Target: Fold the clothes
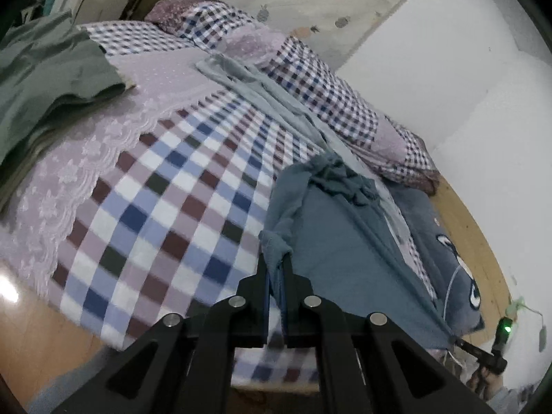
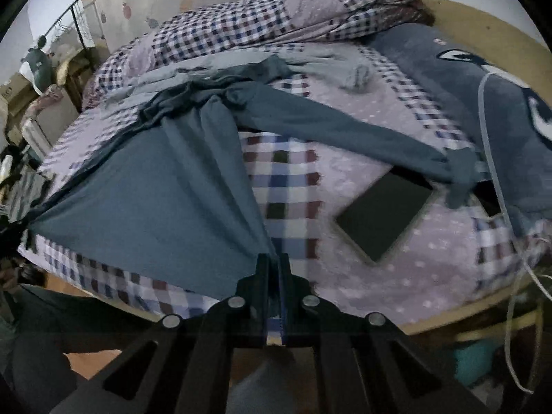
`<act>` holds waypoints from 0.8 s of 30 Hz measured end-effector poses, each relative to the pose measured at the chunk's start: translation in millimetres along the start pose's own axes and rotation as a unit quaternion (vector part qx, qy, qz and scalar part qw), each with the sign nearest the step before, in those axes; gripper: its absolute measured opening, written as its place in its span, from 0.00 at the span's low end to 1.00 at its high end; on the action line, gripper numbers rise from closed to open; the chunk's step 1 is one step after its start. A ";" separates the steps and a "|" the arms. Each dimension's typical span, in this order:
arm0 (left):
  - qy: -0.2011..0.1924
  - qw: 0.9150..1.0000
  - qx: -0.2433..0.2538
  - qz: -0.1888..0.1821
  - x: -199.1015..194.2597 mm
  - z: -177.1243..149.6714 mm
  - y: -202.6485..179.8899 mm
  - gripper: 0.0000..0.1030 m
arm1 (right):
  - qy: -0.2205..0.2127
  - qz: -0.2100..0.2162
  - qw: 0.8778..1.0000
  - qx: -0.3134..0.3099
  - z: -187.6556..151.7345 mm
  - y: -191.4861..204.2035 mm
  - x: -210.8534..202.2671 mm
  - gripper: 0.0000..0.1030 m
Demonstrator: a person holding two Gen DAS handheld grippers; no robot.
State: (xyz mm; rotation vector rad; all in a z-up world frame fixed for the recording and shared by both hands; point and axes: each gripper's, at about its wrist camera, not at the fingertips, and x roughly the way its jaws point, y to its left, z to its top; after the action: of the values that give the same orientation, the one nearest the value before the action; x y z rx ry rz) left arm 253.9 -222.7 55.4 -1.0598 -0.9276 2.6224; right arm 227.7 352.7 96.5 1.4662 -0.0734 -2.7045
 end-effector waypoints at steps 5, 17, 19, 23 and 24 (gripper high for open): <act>0.050 0.997 0.013 0.062 18.1 -6.5 -0.5 0.03 | 0.079 -0.029 0.996 0.002 -17.3 -13.1 43.1 0.03; 0.050 0.991 -0.018 0.123 -0.2 -2.0 18.8 0.23 | 0.050 -0.129 0.990 0.014 23.0 11.4 18.6 0.37; 0.037 0.993 -0.014 0.113 -7.8 1.0 18.1 0.31 | -0.010 -0.110 0.993 0.029 43.0 21.2 0.2 0.46; -0.008 0.995 0.033 0.089 -19.4 15.5 -1.6 0.51 | -0.127 -0.028 0.990 0.056 84.4 49.3 -10.9 0.63; -0.022 0.995 0.053 0.085 -20.1 22.1 -12.2 0.57 | -0.147 -0.007 0.987 0.062 94.0 56.5 -6.9 0.63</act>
State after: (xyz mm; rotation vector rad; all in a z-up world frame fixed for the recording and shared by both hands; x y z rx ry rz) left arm 252.8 -231.1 86.6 -1.1048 -0.7254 2.8080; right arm 154.5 297.9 157.7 1.0821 -0.2518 -2.9539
